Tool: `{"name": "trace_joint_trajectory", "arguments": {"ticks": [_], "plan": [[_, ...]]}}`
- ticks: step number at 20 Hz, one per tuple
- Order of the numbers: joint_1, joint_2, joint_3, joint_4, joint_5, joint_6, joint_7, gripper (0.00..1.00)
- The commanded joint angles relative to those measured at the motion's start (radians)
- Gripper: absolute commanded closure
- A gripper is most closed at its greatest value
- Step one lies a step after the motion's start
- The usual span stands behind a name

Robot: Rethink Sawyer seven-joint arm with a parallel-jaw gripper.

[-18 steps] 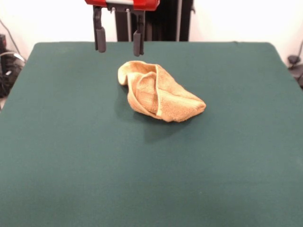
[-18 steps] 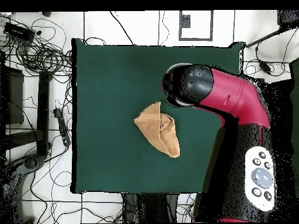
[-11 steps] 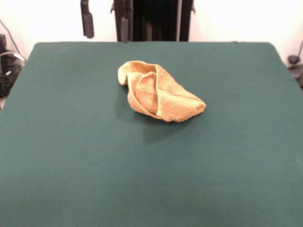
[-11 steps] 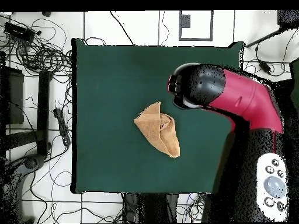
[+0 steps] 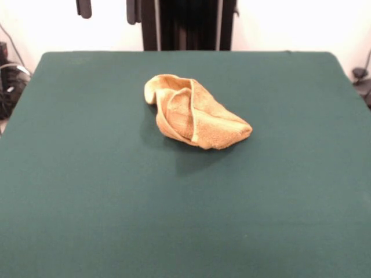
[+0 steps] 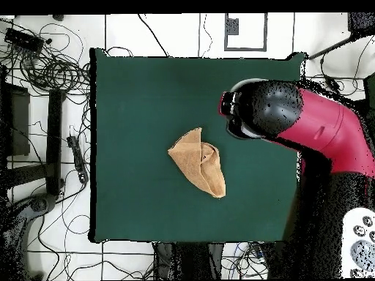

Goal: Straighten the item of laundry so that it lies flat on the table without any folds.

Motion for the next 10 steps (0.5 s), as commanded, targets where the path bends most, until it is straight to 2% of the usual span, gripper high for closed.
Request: {"name": "trace_joint_trajectory", "arguments": {"ticks": [1, 10], "plan": [[0.009, 0.025, 0.083, 0.094, -0.026, 0.063, 0.002, 0.0], [0.004, 0.037, 0.087, 0.094, -0.034, 0.055, 0.001, 0.0]]}}
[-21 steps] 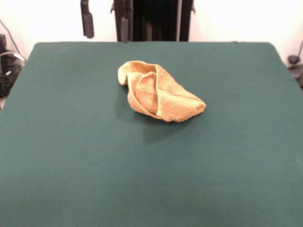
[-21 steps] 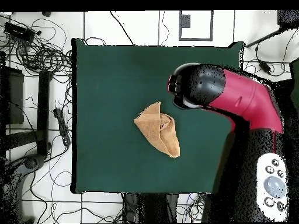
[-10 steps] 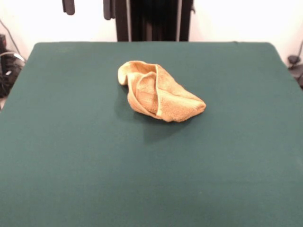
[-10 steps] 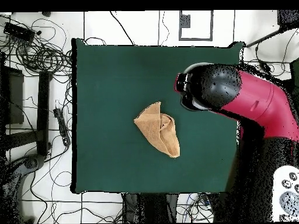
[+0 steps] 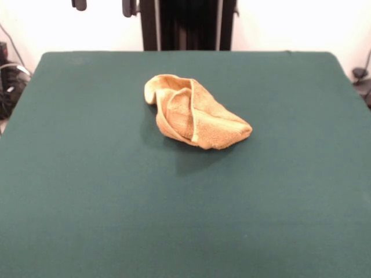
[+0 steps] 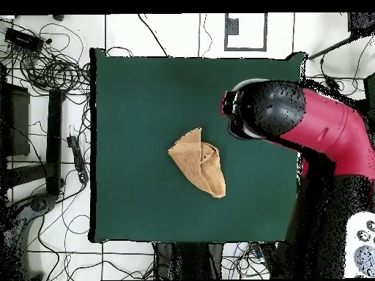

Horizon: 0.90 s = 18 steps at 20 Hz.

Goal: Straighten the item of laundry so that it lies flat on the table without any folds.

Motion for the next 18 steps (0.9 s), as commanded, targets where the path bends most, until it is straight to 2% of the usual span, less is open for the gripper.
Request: {"name": "trace_joint_trajectory", "arguments": {"ticks": [1, 18], "plan": [[0.01, 0.053, 0.088, 0.092, -0.026, 0.056, 0.007, 0.0], [0.002, 0.059, 0.107, 0.11, -0.028, 0.033, -0.008, 0.0]]}}
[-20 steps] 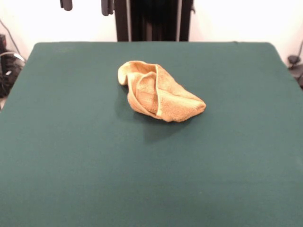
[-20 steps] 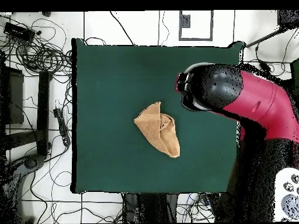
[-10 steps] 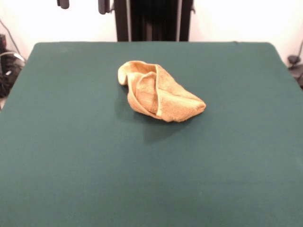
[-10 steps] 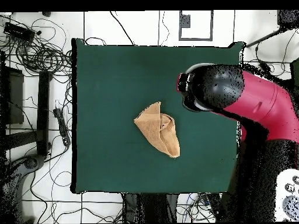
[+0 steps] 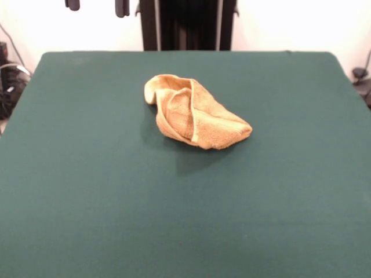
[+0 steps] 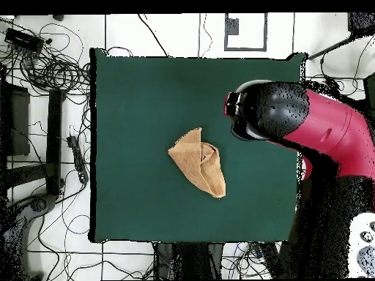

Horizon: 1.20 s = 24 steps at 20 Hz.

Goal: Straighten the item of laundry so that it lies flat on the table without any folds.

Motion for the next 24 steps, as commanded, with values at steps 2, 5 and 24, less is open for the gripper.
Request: {"name": "trace_joint_trajectory", "arguments": {"ticks": [2, 5, 24], "plan": [[0.01, 0.059, 0.109, 0.114, -0.016, 0.027, -0.006, 0.0], [0.01, 0.062, 0.11, 0.117, -0.017, 0.028, -0.004, 0.0], [0.013, 0.092, 0.118, 0.163, -0.018, -0.032, 0.01, 0.0]]}}
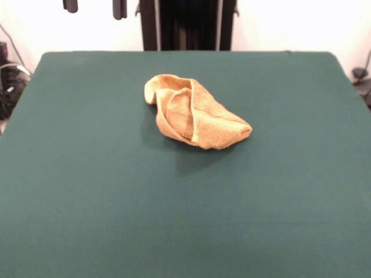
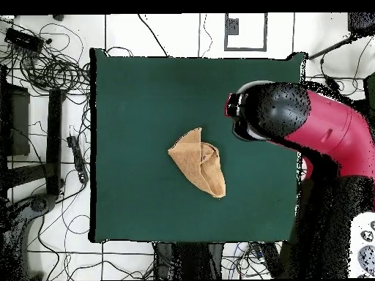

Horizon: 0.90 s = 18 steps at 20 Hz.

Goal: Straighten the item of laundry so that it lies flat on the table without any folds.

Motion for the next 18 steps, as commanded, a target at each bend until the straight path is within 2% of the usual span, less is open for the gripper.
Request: {"name": "trace_joint_trajectory", "arguments": {"ticks": [1, 11, 18], "plan": [[0.016, 0.089, 0.118, 0.161, -0.016, -0.037, 0.011, 0.0], [0.01, 0.1, 0.126, 0.175, -0.018, -0.041, 0.006, 0.0], [0.008, 0.112, 0.136, 0.197, -0.019, -0.089, 0.013, 0.0]]}}
